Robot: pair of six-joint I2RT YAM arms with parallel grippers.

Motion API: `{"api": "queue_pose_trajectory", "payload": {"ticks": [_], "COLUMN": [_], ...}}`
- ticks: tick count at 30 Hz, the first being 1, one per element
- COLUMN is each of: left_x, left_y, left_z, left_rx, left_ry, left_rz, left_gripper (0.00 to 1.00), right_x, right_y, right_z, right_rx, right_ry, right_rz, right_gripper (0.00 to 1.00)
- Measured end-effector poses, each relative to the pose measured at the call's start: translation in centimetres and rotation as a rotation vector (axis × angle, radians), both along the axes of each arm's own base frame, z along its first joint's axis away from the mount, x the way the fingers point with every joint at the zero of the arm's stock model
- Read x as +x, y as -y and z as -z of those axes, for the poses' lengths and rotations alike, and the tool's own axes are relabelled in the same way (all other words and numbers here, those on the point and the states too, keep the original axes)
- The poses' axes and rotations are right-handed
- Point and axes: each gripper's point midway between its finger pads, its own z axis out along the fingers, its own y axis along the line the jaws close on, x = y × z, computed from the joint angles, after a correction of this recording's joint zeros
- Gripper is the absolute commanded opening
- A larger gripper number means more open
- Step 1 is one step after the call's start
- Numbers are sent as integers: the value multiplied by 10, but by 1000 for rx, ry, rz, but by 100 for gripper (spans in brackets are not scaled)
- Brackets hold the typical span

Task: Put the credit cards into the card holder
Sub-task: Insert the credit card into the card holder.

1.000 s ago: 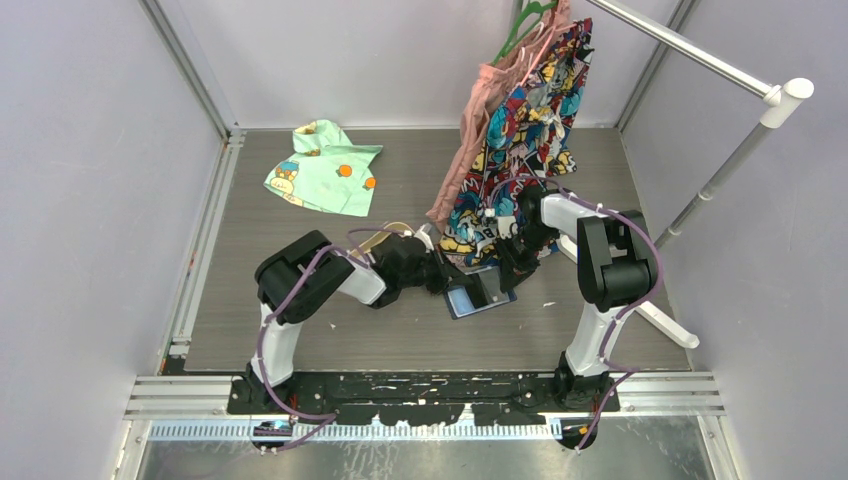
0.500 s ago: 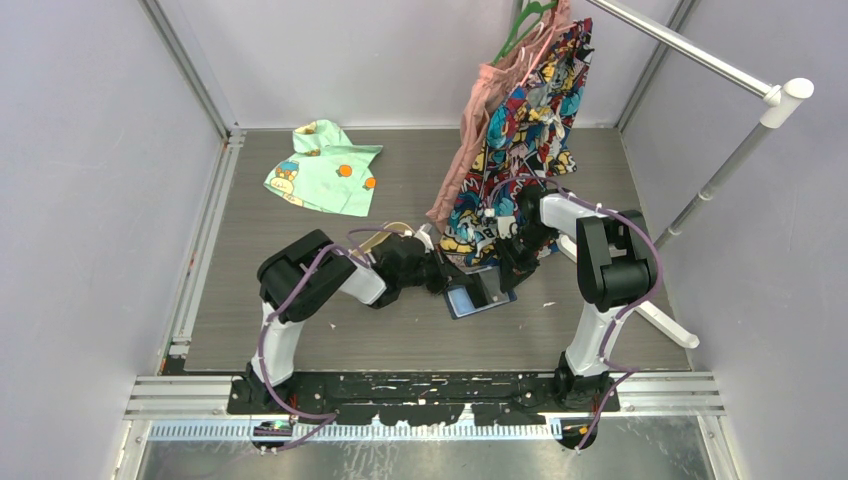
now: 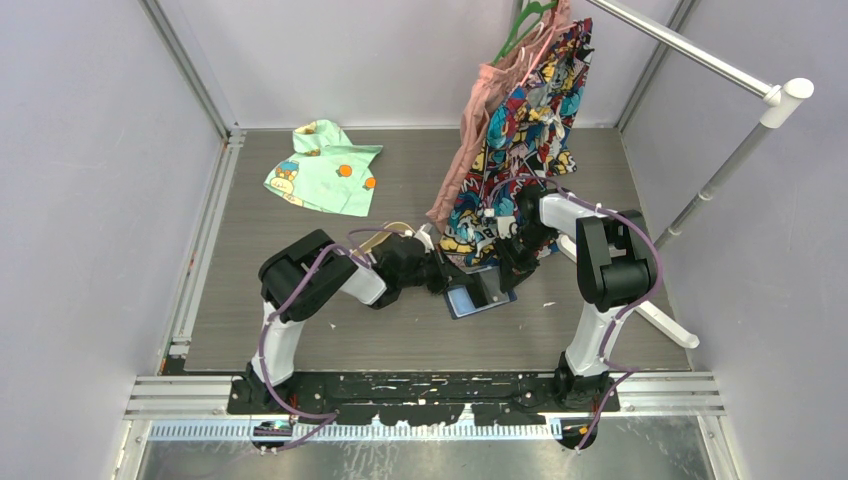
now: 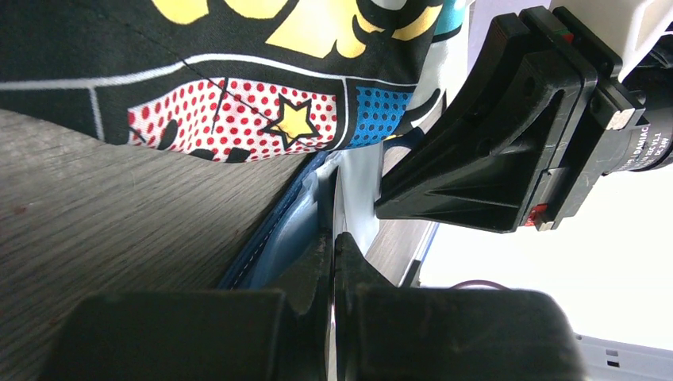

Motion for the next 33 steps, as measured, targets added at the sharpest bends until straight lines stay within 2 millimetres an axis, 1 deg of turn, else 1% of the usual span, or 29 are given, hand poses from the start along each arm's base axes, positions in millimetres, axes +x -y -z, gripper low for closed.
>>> {"api": "queue_pose_trajectory", "payload": {"ticks": [12,22,33], "left_x": [0,1,-1], "left_y": [4,3,2], "left_z": [1,0,1], "left_rx": [-22,-26,35], "left_ry": [11,9,-32], "left_rz": [15,22,31], "left_gripper": [0,0,0], "right_x": [0,0,0], "right_y": [0,0,-1], "right_z": [0,0,0], "right_rx": [-1,-3,-1], "right_ry": [1,-1,-1], "right_rz": [-1,2,3], "right_gripper": [21,21,21]}}
